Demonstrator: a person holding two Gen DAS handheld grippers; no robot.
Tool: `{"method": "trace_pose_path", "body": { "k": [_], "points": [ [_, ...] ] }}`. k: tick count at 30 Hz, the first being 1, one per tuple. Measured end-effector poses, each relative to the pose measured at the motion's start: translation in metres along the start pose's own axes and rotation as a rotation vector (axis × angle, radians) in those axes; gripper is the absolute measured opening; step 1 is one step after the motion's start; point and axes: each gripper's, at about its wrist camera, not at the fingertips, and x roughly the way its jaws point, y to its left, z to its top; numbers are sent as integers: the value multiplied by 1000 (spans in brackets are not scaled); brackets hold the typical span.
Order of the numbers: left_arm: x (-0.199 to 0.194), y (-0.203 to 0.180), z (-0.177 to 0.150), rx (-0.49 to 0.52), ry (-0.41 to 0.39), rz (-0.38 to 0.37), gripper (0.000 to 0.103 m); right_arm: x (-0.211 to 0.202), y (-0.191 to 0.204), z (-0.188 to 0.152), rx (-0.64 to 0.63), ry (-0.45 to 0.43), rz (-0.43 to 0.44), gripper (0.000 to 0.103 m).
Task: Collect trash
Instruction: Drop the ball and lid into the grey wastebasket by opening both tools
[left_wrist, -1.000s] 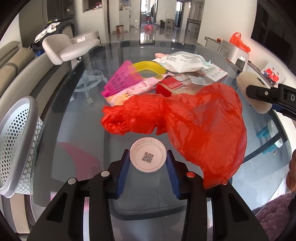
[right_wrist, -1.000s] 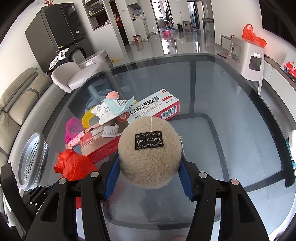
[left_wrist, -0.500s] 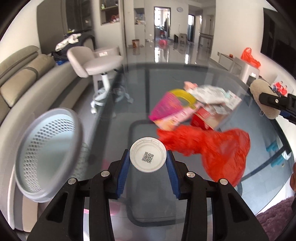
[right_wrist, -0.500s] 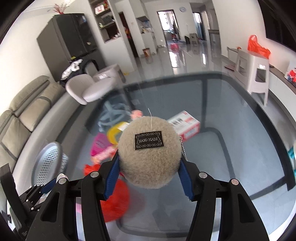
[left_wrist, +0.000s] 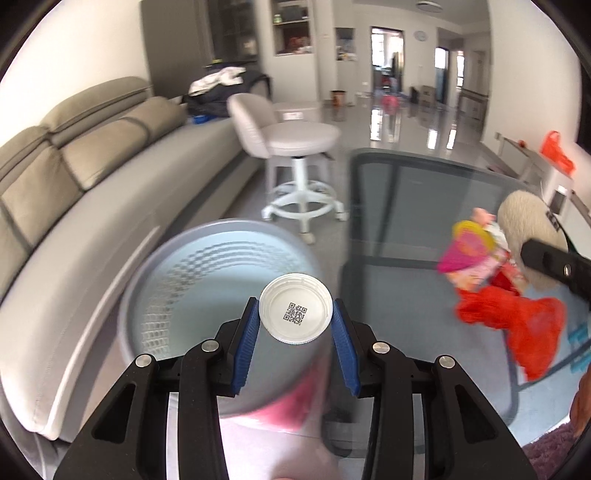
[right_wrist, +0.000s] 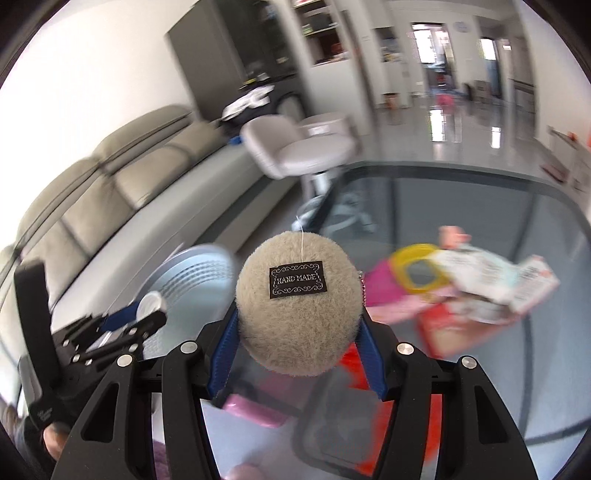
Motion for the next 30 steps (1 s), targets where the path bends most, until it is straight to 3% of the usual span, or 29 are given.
{"method": "trace_pose_path", "body": {
  "k": [7, 13, 21, 26, 28, 30],
  "points": [
    [10, 53, -1, -76, 12, 74, 39, 54, 63, 6, -78, 99, 126, 56],
    [22, 87, -8, -112, 32, 110, 39, 95, 100, 11, -132, 150, 160, 56],
    [36, 114, -12, -180, 64, 96, 40, 136, 126, 15, -193, 221, 189, 56],
    [34, 116, -12, -197, 50, 95, 58, 141, 131, 16, -210, 214, 193, 63],
    [32, 117, -13, -198, 44, 97, 60, 140, 131, 18, -208, 200, 189, 73],
    [33, 117, -14, -199, 45, 103, 63, 139, 131, 18, -206, 187, 181, 73]
  ]
}}
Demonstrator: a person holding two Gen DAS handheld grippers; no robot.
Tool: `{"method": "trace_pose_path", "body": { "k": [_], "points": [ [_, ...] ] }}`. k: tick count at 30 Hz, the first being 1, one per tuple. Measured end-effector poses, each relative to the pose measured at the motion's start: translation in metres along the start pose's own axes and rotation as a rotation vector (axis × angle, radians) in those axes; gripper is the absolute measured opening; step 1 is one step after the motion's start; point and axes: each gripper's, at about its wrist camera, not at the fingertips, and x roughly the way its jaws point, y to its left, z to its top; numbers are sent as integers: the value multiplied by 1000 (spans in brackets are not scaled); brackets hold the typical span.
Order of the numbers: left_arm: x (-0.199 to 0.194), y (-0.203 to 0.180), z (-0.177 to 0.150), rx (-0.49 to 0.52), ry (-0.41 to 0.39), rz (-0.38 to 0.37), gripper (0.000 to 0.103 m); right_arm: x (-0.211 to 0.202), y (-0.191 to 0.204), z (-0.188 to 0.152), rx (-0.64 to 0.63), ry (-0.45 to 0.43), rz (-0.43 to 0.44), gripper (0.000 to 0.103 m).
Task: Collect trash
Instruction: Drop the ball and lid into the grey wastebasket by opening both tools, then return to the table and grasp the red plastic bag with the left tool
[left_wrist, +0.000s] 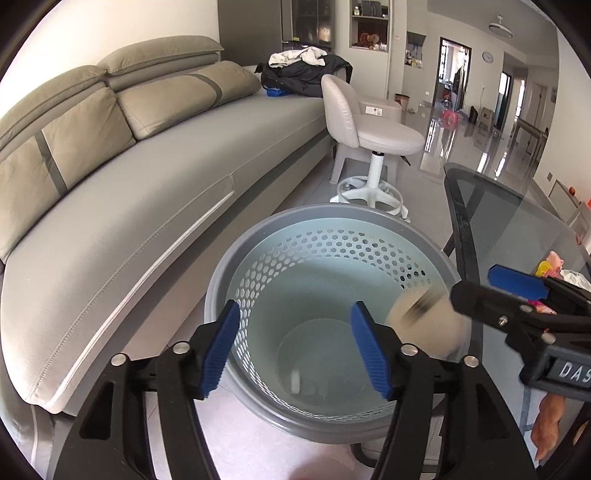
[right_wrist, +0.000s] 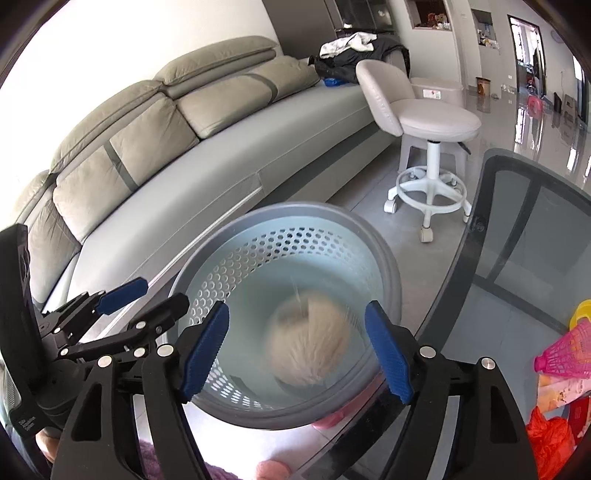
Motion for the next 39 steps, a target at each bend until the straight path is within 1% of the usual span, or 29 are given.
{"method": "trace_pose_path", "body": {
  "k": [7, 15, 22, 28, 33, 37, 39],
  "points": [
    [2, -1, 1, -1, 1, 2, 63, -1, -3, -2, 4, 4, -6, 73],
    [1, -1, 3, -6, -8, 4, 65, -5, -4, -4, 12, 1, -5, 73],
    [-6, 1, 4, -24, -29, -12, 74, -13, -4, -10, 12, -8, -15, 73],
    [-14, -5, 2, -17, -55, -22, 80, -27, -4, -17, 4, -18, -32, 73],
    [-25, -14, 1, -12, -80, -44, 85, -44, -7, -26, 7, -40, -51, 73],
    [-35, -29, -1, 3, -99, -74, 89, -63, -16, -36, 35, -64, -64, 73],
    [-39, -36, -2, 12, -104, -91, 90, -73, -21, -41, 43, -78, -78, 73]
  ]
}}
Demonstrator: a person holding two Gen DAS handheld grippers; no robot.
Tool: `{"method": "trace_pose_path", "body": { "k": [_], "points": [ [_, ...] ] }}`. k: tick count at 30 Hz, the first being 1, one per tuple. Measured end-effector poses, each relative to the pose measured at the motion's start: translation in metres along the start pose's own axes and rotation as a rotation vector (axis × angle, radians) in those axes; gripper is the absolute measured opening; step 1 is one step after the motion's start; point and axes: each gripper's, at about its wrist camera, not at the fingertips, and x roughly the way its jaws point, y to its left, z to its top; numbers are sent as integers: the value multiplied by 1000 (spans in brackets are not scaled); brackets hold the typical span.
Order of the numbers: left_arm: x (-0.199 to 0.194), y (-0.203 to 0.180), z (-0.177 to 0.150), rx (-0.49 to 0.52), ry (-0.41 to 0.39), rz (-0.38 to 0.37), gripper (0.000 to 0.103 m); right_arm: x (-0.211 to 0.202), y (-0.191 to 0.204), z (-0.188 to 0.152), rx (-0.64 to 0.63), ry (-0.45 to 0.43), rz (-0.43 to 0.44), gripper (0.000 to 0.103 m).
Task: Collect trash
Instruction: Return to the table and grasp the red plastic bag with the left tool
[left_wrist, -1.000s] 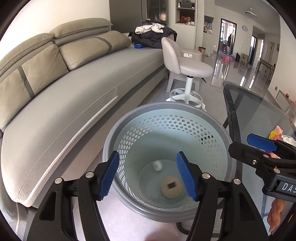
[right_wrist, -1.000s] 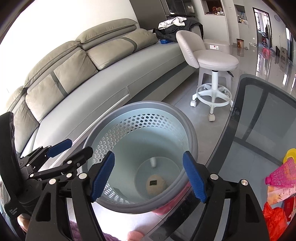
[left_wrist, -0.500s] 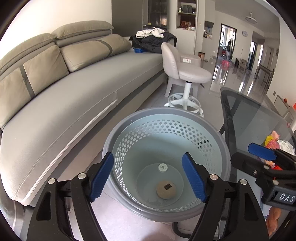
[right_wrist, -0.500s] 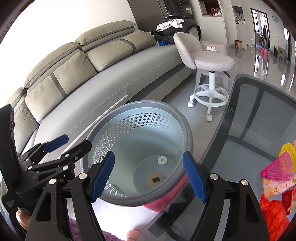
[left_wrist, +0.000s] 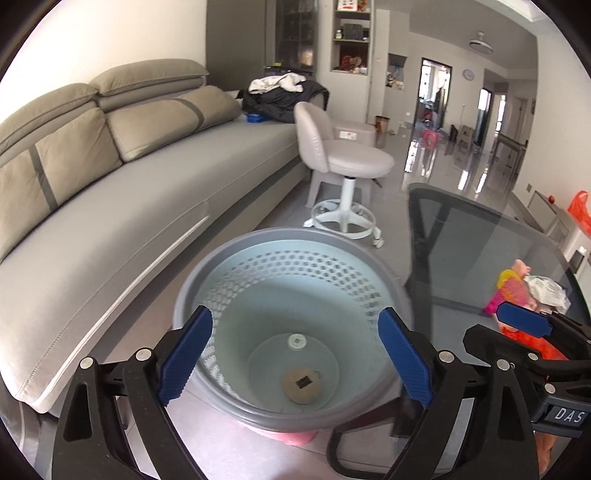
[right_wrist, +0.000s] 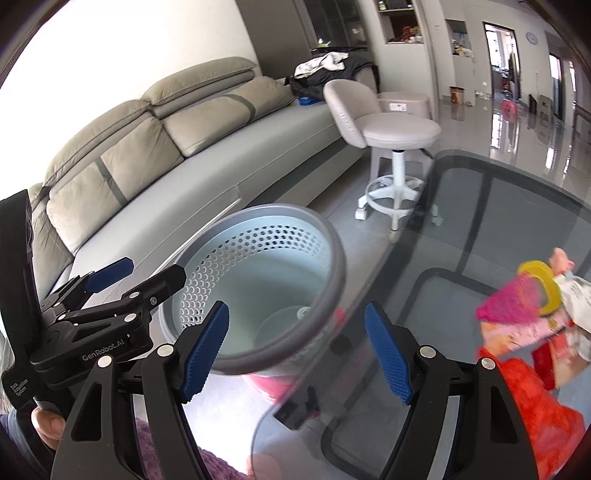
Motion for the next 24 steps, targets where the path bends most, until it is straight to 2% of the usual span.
{"method": "trace_pose_path", "body": {
  "k": [11, 19, 24],
  "points": [
    [-22, -66, -10, 64, -17, -100, 90, -62, -53, -18, 61, -93, -136, 73],
    [-30, -127, -23, 124, -4, -166, 90, -120, -117, -37, 145, -162, -265, 73],
    [-30, -169, -37, 165, 30, -222, 91, -150, -155, -52, 194, -194, -337, 73]
  ]
}}
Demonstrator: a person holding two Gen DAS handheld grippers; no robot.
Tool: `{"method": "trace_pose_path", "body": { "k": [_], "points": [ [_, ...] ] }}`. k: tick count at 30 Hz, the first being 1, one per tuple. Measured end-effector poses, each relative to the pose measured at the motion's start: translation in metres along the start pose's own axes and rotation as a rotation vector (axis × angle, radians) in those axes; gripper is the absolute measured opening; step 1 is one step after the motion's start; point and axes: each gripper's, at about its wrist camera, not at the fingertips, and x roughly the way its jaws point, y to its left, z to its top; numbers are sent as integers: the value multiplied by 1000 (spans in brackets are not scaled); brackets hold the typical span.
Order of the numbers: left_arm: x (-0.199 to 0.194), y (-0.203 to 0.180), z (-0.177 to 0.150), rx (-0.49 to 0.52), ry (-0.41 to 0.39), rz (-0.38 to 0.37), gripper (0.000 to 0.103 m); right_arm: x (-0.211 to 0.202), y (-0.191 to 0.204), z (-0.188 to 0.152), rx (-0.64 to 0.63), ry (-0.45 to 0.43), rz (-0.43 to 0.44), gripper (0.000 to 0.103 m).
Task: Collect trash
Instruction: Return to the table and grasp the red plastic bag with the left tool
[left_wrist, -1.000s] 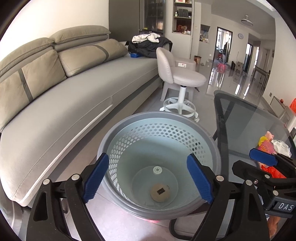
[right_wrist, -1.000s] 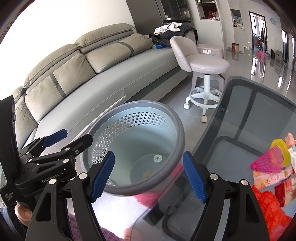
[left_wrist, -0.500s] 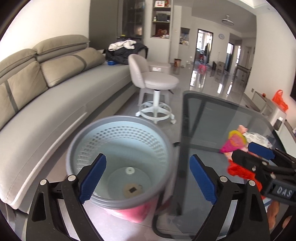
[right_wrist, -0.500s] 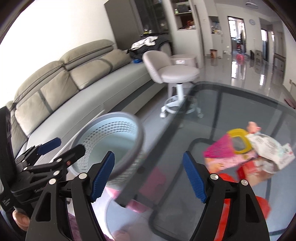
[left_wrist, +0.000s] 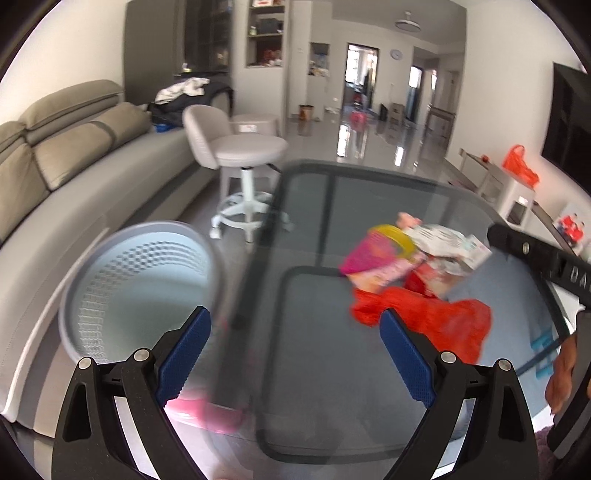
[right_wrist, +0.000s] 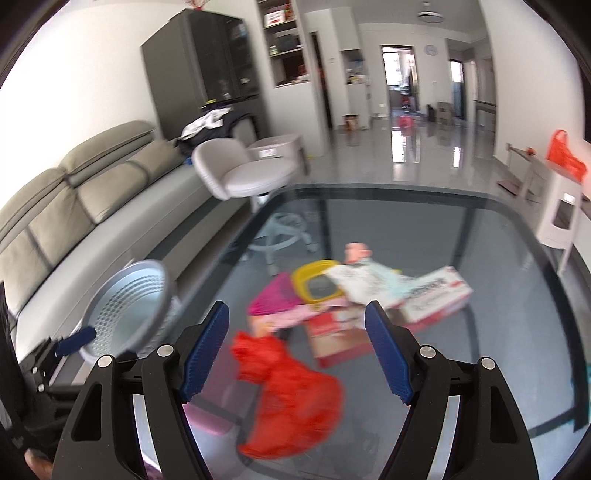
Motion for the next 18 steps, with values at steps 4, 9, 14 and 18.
{"method": "trace_pose_path", "body": {
  "k": [4, 9, 14, 18],
  "points": [
    [13, -33, -3, 5, 47, -47, 91, -11, -34, -4, 53, -11, -22, 73],
    [26, -72, -1, 16, 70, -56, 91, -24, -57, -4, 95, -35, -28, 73],
    [49, -96, 6, -8, 108, -20, 91, -28, -66, -1, 122, -40, -13, 73],
    [67, -105, 5, -35, 150, -8, 91, -32, -65, -1, 109, -49, -6, 73]
  ]
}}
